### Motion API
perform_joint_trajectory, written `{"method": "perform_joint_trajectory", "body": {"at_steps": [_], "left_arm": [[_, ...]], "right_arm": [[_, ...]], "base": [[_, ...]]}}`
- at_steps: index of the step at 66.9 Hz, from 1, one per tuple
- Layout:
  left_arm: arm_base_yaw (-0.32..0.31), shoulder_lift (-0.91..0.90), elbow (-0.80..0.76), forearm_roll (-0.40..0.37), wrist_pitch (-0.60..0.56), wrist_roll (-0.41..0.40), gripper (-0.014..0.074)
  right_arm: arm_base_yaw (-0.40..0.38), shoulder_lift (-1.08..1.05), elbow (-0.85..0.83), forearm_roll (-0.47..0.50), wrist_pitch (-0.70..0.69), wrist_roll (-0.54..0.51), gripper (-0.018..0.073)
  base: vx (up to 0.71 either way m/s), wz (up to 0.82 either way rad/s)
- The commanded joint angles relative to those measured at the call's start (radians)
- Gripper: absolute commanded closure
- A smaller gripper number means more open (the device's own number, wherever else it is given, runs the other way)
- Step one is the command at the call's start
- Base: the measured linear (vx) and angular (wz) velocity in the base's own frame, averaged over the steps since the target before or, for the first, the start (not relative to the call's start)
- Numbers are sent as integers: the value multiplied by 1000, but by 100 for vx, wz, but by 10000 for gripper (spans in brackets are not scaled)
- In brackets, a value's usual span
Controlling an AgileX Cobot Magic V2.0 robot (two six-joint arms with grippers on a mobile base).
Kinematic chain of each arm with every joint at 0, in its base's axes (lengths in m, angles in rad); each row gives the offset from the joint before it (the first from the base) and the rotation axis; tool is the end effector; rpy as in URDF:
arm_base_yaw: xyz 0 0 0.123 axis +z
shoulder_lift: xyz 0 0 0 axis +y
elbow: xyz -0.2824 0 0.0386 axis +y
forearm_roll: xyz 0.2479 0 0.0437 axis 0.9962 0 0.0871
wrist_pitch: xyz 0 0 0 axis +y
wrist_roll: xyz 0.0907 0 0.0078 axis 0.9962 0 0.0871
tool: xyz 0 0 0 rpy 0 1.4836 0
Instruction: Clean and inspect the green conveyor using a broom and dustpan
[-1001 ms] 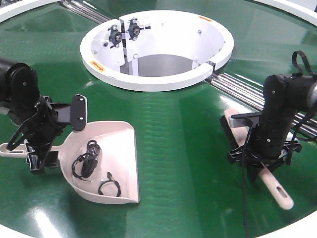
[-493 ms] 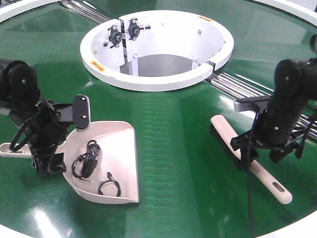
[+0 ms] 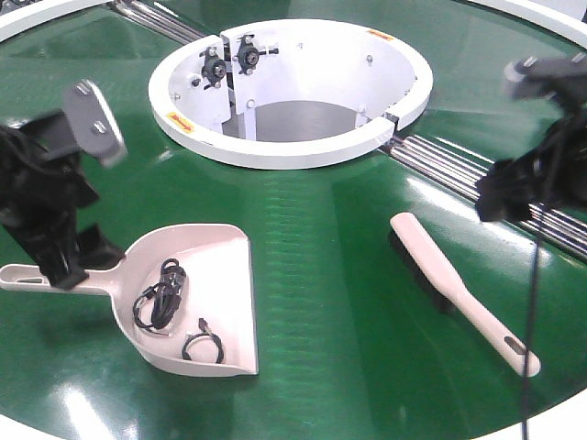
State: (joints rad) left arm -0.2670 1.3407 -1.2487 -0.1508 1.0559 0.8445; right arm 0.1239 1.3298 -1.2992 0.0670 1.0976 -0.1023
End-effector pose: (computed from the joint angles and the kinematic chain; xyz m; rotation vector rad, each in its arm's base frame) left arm 0.2557 -0.0823 0.3489 1.3331 2.2458 0.0050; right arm 0.2624 0.0381 0.3641 -0.2760 2.5965 0.0963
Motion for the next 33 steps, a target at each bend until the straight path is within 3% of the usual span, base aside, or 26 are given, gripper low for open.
{"method": "perform_joint_trajectory", "body": {"at_steps": [1,6,18,24,33], "left_arm": [[6,-110,-28,-30,-79,-192,76],[6,-167,-22,-30,-96,-269,89],[6,-337,106,-30,-182,-310,143],[6,-450,243,-47,-269,-335,181],[5,-670,462,-117,-403,-311,233]], "right_arm": [[-1,-149,4,56,-87,-28,33],[-1,-264,79,82,-169,-53,33],[-1,-541,318,83,-364,-116,33],[-1,-709,454,99,-463,-143,33],[-1,-939,640,127,-562,-164,33]], "base": [[0,0],[0,0],[0,0],[0,0],[0,0]]}}
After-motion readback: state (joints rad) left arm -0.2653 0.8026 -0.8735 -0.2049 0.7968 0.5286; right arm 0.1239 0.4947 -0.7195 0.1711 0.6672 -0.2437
